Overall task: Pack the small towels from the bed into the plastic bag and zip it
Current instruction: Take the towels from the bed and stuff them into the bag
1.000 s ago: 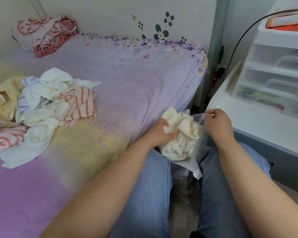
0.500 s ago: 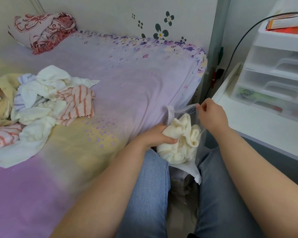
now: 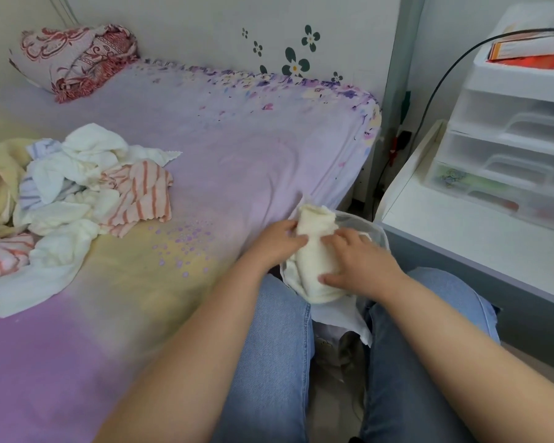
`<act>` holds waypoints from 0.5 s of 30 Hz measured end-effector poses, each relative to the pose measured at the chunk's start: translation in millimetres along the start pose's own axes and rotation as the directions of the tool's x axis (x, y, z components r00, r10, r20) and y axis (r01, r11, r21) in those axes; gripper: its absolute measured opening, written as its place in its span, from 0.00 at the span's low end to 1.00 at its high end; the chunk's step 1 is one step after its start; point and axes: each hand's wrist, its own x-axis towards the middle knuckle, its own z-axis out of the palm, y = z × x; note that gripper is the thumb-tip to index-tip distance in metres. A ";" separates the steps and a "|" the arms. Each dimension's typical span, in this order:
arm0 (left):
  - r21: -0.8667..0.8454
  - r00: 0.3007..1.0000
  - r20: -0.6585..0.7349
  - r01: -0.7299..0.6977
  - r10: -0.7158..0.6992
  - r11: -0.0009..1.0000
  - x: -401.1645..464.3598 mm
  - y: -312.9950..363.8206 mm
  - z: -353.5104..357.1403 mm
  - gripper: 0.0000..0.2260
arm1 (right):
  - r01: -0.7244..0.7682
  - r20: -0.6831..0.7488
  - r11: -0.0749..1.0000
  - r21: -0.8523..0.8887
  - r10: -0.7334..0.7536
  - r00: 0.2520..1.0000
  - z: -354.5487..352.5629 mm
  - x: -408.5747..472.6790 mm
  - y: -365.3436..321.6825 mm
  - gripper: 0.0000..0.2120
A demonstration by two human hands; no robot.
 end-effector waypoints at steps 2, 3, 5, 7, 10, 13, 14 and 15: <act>-0.262 1.000 -0.001 0.000 -0.001 0.965 -9.8 -10.1 -4.0 0.23 | -0.044 0.066 0.998 -0.045 0.047 0.997 0.9 4.9 3.5 0.34; -0.357 0.999 -0.029 0.012 -0.024 0.934 -12.6 -14.3 -2.9 0.24 | -0.045 0.084 0.997 -0.057 0.050 0.995 0.5 8.5 1.7 0.34; -0.305 0.993 -0.075 0.058 -0.085 0.950 -9.7 -24.4 -1.5 0.23 | -0.033 0.127 0.996 -0.088 0.044 0.991 1.2 17.9 -6.5 0.36; 0.212 0.988 -0.020 0.157 -0.156 0.965 -9.0 -28.5 -4.9 0.19 | 0.007 0.162 0.990 -0.142 0.016 0.987 -0.4 22.2 -18.7 0.38; 0.606 0.979 0.057 0.124 -0.198 0.786 -11.7 -26.6 -2.9 0.15 | 0.064 0.189 0.972 -0.225 -0.021 0.982 0.2 20.6 -31.6 0.39; 0.345 0.995 -0.032 0.103 -0.098 0.933 -13.3 -18.8 -3.4 0.13 | 0.047 0.224 0.985 -0.166 -0.008 0.975 -0.4 19.6 -37.7 0.41; 0.233 0.992 -0.100 0.094 -0.073 0.968 -14.4 -16.2 -4.1 0.14 | 0.032 0.196 0.989 -0.142 -0.003 0.981 1.0 22.0 -37.0 0.38; 0.173 0.983 -0.180 0.075 -0.044 0.982 -15.2 -14.0 -5.1 0.15 | 0.027 0.180 0.991 -0.132 -0.003 0.984 0.8 24.1 -36.6 0.34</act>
